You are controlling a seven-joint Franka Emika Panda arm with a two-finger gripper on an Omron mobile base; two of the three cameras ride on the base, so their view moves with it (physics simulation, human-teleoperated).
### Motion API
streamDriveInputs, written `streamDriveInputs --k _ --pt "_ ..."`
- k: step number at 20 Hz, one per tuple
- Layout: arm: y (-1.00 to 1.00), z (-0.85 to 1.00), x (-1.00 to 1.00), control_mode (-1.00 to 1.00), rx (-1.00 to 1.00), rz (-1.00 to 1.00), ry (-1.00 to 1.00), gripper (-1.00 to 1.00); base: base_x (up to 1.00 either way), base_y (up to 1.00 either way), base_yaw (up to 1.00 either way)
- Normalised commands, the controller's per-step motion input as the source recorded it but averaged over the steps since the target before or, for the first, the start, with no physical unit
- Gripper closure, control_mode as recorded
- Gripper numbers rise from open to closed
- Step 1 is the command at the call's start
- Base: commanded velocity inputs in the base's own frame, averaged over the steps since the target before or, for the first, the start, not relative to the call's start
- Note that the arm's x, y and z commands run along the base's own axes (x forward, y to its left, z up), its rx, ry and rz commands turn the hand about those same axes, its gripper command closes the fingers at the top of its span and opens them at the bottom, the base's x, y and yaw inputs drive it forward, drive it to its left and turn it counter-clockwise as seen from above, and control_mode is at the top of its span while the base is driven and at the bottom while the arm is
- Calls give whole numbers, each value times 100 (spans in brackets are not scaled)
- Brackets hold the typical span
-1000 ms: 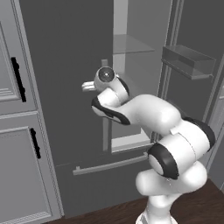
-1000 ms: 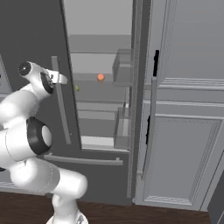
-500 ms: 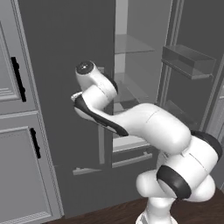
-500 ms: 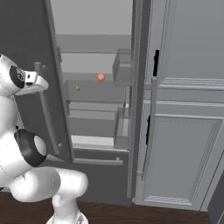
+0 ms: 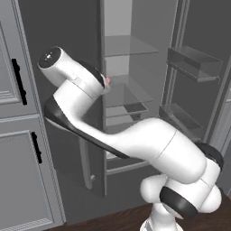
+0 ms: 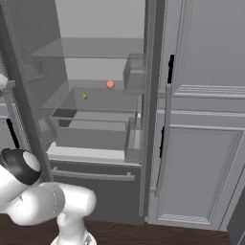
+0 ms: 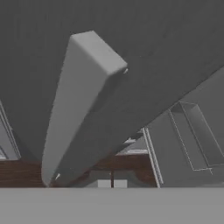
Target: Grab a lemon wedge from the fridge and one ice cube from the ice bowl, and put them in the glass of lemonade.
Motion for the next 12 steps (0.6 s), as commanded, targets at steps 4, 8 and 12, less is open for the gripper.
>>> streamDriveInputs --k 4,8,12 --pt "-52 60 -87 -100 13 1 -25 100 0 0 0" --pt "-98 22 -20 -100 29 0 -14 100 0 0 0" --pt "-100 -11 43 -100 42 13 -16 100 0 0 0"
